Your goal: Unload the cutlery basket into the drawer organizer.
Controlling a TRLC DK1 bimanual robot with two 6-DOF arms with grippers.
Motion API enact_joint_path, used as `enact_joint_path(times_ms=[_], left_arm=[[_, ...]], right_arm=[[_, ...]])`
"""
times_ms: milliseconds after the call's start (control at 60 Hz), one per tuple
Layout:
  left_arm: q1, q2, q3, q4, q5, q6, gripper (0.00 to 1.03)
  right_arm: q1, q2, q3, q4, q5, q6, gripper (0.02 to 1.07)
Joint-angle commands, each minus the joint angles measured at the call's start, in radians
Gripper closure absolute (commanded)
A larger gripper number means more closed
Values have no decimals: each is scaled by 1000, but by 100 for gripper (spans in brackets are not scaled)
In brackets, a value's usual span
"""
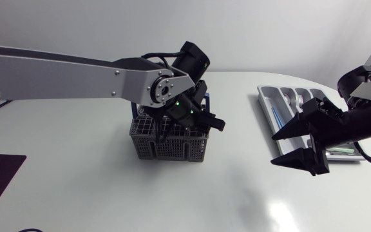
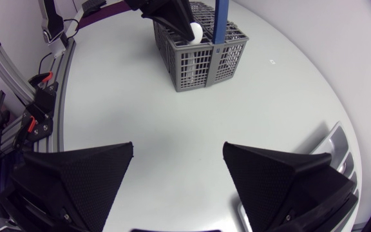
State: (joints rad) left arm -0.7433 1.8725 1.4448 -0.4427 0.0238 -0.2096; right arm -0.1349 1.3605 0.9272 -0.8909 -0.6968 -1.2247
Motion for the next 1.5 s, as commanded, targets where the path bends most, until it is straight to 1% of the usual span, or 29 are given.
enact_joint_path(times_ms=[0, 33, 100, 150, 200, 267, 317, 350, 533, 1150, 1383, 1483], left_arm=[[9, 11, -35, 27, 15, 1, 71], [12, 5, -46, 42, 22, 1, 75], [13, -3, -55, 56, 33, 1, 75], [13, -10, -66, 73, 41, 1, 79], [13, -13, -73, 82, 42, -1, 80], [13, -15, -81, 94, 42, 1, 84], [16, -19, -90, 107, 44, 1, 84], [18, -24, -98, 116, 47, -1, 88], [22, -52, -130, 154, 53, -1, 96], [51, -179, -210, 236, 123, -11, 98], [65, -228, -238, 263, 176, -27, 98], [70, -242, -248, 271, 189, -27, 98]], right_arm=[[17, -17, -27, 6, -10, 28, 7], [23, -15, -30, 6, -10, 30, 7], [29, -15, -36, 21, -10, 37, 7], [31, -17, -42, 27, -10, 40, 7], [32, -14, -44, 29, -10, 40, 7], [35, -14, -45, 30, -10, 40, 7], [38, -14, -50, 32, -10, 40, 7], [40, -14, -51, 33, -9, 42, 7], [57, -17, -68, 55, -4, 60, 7], [97, -17, -80, 83, 5, 102, 7], [129, -24, -82, 93, 0, 126, 7], [153, -40, -85, 121, -1, 163, 7]])
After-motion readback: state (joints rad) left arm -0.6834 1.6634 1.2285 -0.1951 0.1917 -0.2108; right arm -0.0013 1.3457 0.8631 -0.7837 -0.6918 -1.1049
